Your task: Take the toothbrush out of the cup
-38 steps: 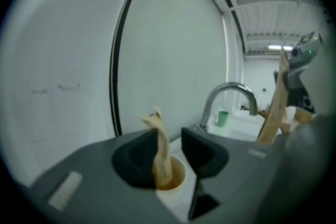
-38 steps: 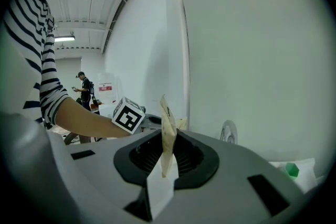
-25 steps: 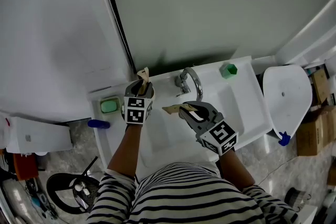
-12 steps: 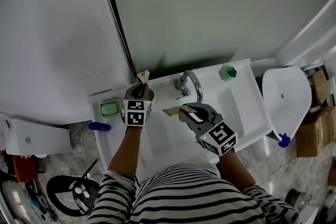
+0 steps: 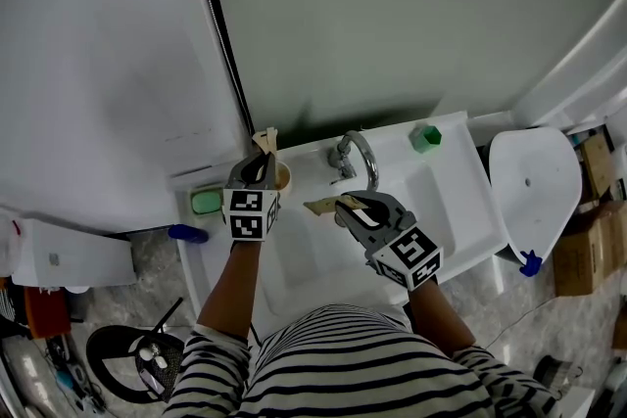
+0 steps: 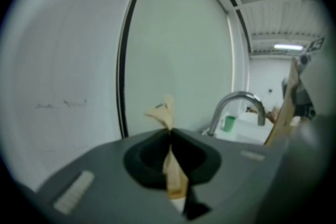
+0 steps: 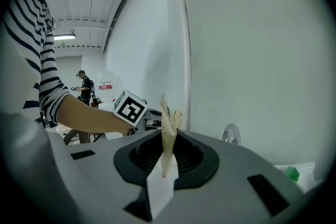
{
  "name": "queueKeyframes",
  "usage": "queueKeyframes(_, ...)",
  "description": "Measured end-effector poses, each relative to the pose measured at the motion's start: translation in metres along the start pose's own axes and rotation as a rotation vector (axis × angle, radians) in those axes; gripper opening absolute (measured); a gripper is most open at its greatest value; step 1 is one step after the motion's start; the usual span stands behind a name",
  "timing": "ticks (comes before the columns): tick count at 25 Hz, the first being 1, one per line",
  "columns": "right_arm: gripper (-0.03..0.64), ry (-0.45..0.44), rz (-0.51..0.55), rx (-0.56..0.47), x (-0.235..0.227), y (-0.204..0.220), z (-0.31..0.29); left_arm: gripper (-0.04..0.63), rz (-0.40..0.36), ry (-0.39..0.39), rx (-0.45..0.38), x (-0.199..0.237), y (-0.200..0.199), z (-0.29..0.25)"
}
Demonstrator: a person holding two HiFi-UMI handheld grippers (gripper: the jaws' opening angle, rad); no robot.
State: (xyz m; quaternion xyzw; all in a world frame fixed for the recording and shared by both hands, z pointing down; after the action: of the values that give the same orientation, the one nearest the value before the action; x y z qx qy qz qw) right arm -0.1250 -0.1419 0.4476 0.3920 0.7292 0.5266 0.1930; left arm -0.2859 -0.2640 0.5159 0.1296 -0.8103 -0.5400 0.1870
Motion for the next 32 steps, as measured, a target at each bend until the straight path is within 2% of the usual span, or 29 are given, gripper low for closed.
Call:
queueKeyframes(8,0.055,0.005,0.011,-0.019,0.006,-0.006,0.007,0.018,-0.003,0.02,-0.109,-0.011,-0.035,0.031)
queueKeyframes(12,0.055,0.012,0.014,-0.034,0.008,-0.011,0.01,0.018,-0.028,0.032,-0.176,-0.019,-0.056,0.05)
queueKeyframes(19,0.055,0.036,0.025,-0.059,0.01,-0.016,0.022,0.018,-0.056,0.087,-0.278,-0.043,-0.084,0.092)
queueKeyframes(25,0.055,0.061,0.019,-0.068,0.014,-0.018,0.036,0.018,-0.073,0.148,-0.299,-0.072,-0.083,0.124)
queueKeyframes(32,0.055,0.085,0.017,-0.087,0.02,-0.02,0.053,0.015,-0.066,0.203,-0.269,-0.095,-0.058,0.145)
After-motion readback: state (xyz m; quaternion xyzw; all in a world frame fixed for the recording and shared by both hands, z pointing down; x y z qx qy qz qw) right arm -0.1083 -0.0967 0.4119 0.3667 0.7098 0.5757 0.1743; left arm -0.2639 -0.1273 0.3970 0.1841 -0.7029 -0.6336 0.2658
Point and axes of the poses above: the fingertips, and each gripper's own axes: z backward along the fingers, x to its left, y out of its underside, the point moved 4 cm from there along z, backward along the fingers, and after that the axes turned 9 degrees about z, right-handed, at the moved point
